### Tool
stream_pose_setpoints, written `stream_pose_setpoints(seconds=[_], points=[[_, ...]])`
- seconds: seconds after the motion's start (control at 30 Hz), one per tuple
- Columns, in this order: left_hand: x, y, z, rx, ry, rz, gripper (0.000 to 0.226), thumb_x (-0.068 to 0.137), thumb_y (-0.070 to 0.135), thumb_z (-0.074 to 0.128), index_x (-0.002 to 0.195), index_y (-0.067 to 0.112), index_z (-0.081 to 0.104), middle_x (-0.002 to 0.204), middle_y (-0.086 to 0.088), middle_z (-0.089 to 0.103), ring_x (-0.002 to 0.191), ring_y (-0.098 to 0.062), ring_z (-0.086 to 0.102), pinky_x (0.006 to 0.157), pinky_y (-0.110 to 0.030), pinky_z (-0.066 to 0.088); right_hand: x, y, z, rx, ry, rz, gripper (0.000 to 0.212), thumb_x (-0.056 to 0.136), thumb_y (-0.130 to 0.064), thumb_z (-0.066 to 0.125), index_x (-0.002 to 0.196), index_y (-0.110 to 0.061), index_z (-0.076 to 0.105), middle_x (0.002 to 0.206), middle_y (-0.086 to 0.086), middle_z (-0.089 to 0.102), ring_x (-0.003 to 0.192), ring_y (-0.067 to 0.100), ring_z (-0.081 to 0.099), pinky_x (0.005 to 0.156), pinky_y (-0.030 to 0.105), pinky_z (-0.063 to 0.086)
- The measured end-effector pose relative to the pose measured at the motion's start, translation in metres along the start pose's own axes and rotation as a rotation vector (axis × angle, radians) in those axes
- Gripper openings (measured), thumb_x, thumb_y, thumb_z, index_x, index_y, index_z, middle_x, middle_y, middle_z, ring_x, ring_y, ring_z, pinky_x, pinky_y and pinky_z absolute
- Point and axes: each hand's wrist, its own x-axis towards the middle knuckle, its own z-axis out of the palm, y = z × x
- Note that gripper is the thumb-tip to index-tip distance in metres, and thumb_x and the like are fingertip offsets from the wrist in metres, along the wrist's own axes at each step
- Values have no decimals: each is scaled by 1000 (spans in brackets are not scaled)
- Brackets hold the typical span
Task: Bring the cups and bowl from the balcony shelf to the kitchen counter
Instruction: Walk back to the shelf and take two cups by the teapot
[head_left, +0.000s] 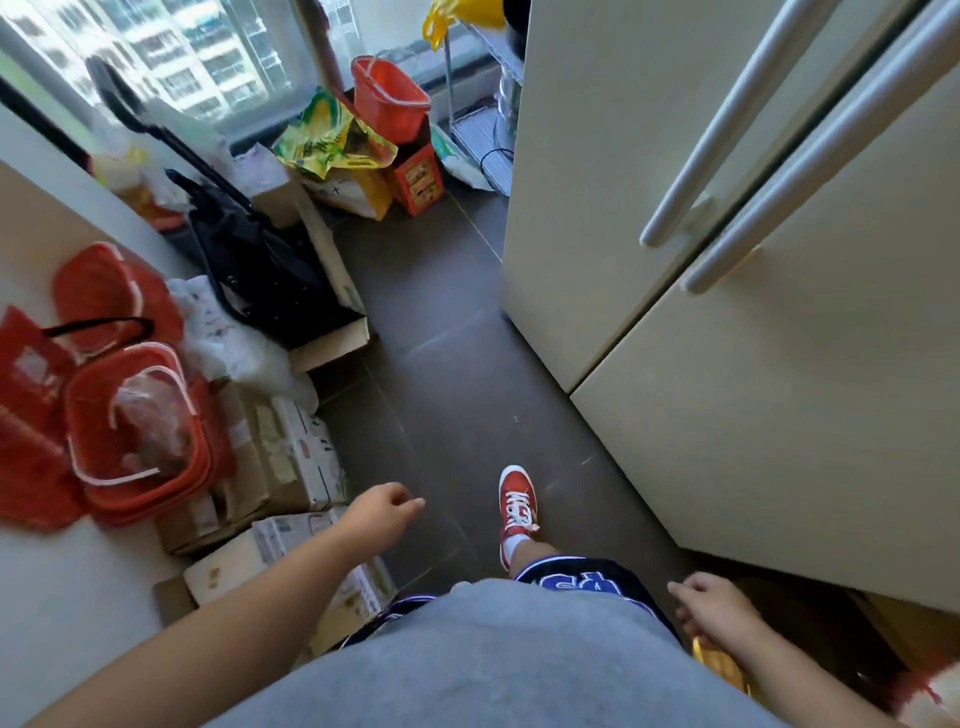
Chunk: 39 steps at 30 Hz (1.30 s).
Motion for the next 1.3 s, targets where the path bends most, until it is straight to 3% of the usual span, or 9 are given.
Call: stream_pose_setpoints(seconds=[0.33, 0.43, 0.6, 0.73, 0.83, 0.9, 1.0, 1.17, 1.3], points=[[30, -4, -80, -246, 123, -261, 18, 95, 26, 58, 79, 16, 61, 73, -5, 64, 63, -18, 60, 60, -29, 47, 79, -275, -31, -186, -128, -277, 28, 90, -15, 61, 65, -10, 50, 49, 7, 54, 35, 18, 46, 38, 16, 30], [39, -19, -100, -273, 139, -342, 23, 95, 30, 58, 89, 10, 65, 80, -14, 70, 63, -21, 62, 58, -28, 48, 89, -358, -13, -217, -165, -365, 29, 90, -18, 61, 63, -13, 51, 49, 4, 56, 35, 16, 47, 38, 13, 30], [82, -42, -155, -239, 111, -376, 23, 92, 34, 60, 87, 13, 67, 85, -6, 73, 80, -21, 68, 63, -29, 47, 91, -477, 15, -197, -188, -430, 29, 90, -17, 61, 62, -13, 53, 57, 10, 59, 43, 19, 48, 43, 23, 35], [133, -40, -227, -187, 96, -357, 24, 90, 33, 63, 81, 11, 65, 80, -5, 70, 81, -25, 67, 64, -29, 46, 84, -536, 16, -154, -146, -406, 29, 91, -13, 61, 64, -10, 53, 61, 11, 58, 45, 18, 48, 31, 12, 32], [169, -10, -289, -137, 71, -287, 21, 90, 37, 62, 86, 17, 66, 84, -5, 72, 78, -20, 69, 69, -33, 55, 77, -562, 7, -113, -143, -362, 28, 92, -11, 60, 65, -9, 52, 60, 13, 56, 44, 17, 44, 32, 13, 31], [192, 23, -329, -67, 76, -210, 20, 91, 39, 60, 88, 20, 64, 82, 1, 69, 74, -15, 67, 59, -27, 51, 70, -576, -3, -71, -131, -342, 28, 93, -8, 60, 66, -7, 52, 60, 13, 55, 43, 17, 43, 31, 13, 31], [223, 86, -376, -3, 92, -81, 20, 93, 42, 57, 95, 24, 65, 88, 4, 67, 80, -10, 63, 62, -25, 46, 55, -596, -19, -3, -102, -356, 28, 92, -6, 60, 64, -6, 52, 57, 12, 55, 41, 16, 43, 34, 12, 31], [266, 204, -425, -107, 119, 166, 17, 93, 36, 59, 91, 22, 68, 86, 4, 69, 82, -13, 64, 72, -30, 52, 40, -650, -45, 127, -58, -512, 29, 89, -1, 61, 62, -11, 59, 54, 5, 61, 44, 14, 49, 37, 15, 37], [283, 294, -447, -120, 135, 339, 13, 92, 39, 59, 94, 29, 66, 85, 8, 69, 80, -7, 64, 66, -21, 48, 29, -710, -67, 154, -98, -649, 28, 88, -13, 63, 64, -27, 65, 63, 8, 69, 54, 8, 59, 52, 21, 44]])
